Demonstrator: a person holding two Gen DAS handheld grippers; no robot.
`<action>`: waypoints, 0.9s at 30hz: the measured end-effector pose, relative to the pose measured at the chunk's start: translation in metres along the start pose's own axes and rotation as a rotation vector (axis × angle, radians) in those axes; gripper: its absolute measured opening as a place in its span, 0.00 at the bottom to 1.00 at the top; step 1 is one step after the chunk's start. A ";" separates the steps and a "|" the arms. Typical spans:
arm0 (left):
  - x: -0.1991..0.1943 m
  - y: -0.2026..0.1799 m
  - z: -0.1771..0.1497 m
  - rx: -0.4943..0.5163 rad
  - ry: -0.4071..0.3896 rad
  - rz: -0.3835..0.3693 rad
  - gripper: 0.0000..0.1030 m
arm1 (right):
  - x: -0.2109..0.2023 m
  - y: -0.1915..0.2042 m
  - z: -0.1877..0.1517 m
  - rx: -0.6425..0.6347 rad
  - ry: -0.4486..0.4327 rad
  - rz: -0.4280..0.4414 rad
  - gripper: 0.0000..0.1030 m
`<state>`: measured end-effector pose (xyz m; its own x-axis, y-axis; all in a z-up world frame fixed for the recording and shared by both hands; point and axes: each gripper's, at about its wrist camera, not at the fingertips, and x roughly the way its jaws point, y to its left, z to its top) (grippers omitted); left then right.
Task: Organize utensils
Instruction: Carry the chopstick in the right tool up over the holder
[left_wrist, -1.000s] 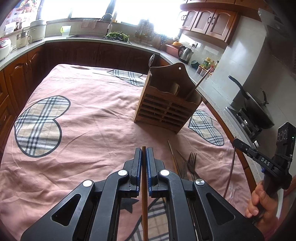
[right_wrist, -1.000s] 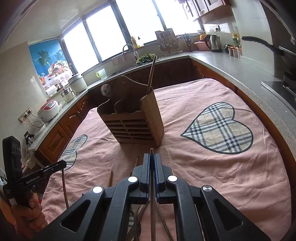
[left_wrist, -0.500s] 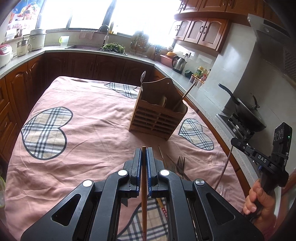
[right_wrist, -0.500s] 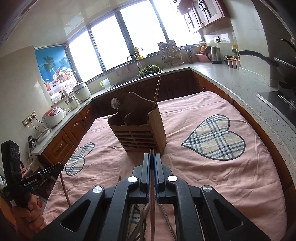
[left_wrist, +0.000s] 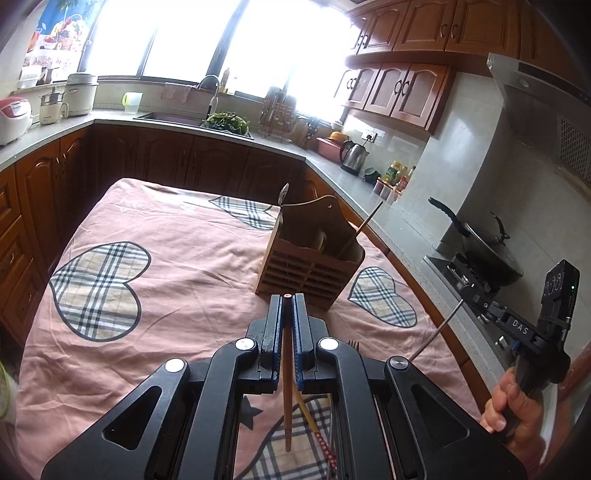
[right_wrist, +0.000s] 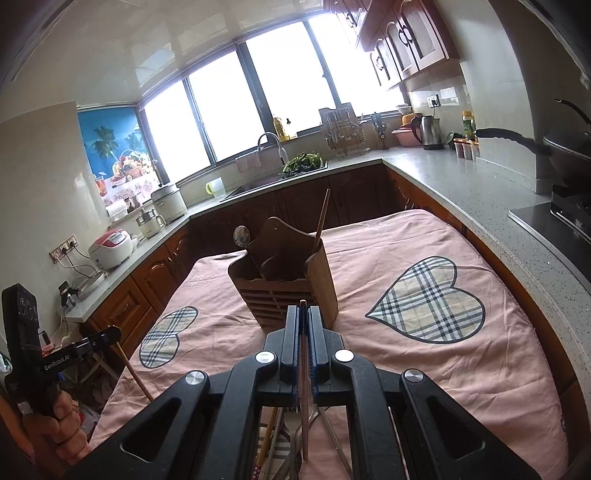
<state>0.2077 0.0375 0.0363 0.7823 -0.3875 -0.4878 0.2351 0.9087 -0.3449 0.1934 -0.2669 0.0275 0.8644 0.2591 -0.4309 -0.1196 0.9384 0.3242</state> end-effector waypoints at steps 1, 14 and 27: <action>-0.001 0.001 0.002 -0.003 -0.009 0.000 0.04 | 0.000 0.001 0.002 0.001 -0.009 0.001 0.04; 0.004 -0.001 0.061 -0.026 -0.169 -0.024 0.04 | 0.013 0.008 0.048 0.010 -0.113 0.018 0.04; 0.048 -0.002 0.148 -0.061 -0.323 -0.014 0.04 | 0.040 0.013 0.130 0.034 -0.291 0.015 0.04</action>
<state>0.3297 0.0400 0.1323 0.9239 -0.3220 -0.2068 0.2197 0.8887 -0.4023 0.2899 -0.2743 0.1241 0.9670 0.1915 -0.1680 -0.1209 0.9255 0.3589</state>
